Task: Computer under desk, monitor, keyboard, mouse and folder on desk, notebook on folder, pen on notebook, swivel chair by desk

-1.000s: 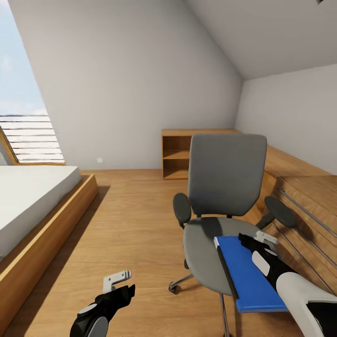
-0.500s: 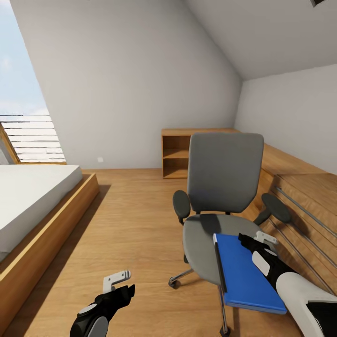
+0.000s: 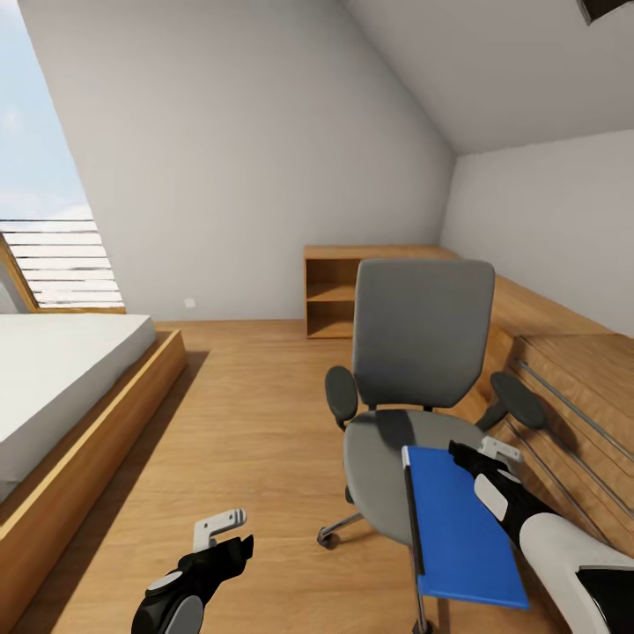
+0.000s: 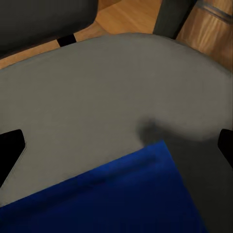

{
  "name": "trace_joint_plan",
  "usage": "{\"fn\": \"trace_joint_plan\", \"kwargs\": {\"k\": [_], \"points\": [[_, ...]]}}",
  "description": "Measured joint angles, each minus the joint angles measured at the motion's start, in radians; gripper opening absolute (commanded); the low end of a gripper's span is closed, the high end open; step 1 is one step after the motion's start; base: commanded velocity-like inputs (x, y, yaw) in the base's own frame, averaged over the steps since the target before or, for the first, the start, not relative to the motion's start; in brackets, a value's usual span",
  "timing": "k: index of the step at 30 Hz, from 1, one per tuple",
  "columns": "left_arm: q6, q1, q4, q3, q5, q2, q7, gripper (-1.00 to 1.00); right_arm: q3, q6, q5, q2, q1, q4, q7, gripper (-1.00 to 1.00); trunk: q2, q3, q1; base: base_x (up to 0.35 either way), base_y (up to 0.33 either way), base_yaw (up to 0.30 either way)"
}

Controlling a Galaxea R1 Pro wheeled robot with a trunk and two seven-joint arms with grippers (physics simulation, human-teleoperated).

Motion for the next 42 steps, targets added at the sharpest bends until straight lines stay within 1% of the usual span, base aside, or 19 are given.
{"fn": "trace_joint_plan", "kwargs": {"k": [18,24,28,30,32,34,35,38,39,42], "points": [[0.000,0.000,0.000,0.000,-0.001,0.000,0.002,1.00,-0.001,-0.001,0.000,0.003,0.000,-0.003,0.001,1.00,0.126,0.056,-0.069,0.000,0.000,0.000],[0.000,0.000,0.001,0.000,0.002,0.000,0.002,1.00,0.001,0.000,0.004,0.004,0.001,-0.036,0.003,1.00,0.168,0.075,-0.092,0.000,0.000,0.000],[0.000,0.000,0.001,0.001,0.003,0.000,0.002,1.00,0.004,0.015,0.014,0.005,0.010,-0.126,0.002,1.00,0.196,0.088,-0.107,0.000,0.000,0.000],[0.000,0.000,0.001,0.001,0.003,0.000,0.002,1.00,0.005,0.035,0.015,0.005,0.028,-0.166,0.001,1.00,0.210,0.094,-0.115,0.000,0.000,0.000],[0.000,0.000,0.002,0.001,0.002,0.000,0.002,1.00,0.006,0.071,0.016,0.005,0.059,-0.222,0.002,1.00,0.224,0.100,-0.123,0.000,0.000,0.000],[0.000,0.000,0.002,0.000,0.001,0.000,0.002,1.00,0.006,0.088,0.016,0.005,0.073,-0.256,0.002,1.00,0.238,0.107,-0.130,0.000,0.000,0.000],[0.000,0.000,0.001,0.000,0.001,0.000,0.002,1.00,0.005,0.104,0.016,0.007,0.088,-0.292,0.002,1.00,0.245,0.110,-0.134,0.000,0.000,0.000],[0.000,0.000,0.001,0.000,0.000,0.000,0.002,1.00,0.005,0.153,0.015,0.011,0.134,-0.384,0.001,1.00,0.245,0.110,-0.134,0.000,0.000,0.000],[0.000,0.000,0.001,0.000,0.000,0.000,0.002,1.00,0.005,0.203,0.016,0.018,0.169,-0.460,0.001,1.00,0.245,0.110,-0.134,0.000,0.000,0.000],[0.000,0.000,0.001,0.000,0.000,0.000,0.002,1.00,0.005,0.220,0.017,0.022,0.179,-0.483,0.001,1.00,0.245,0.110,-0.134,0.000,0.000,0.000]]}}
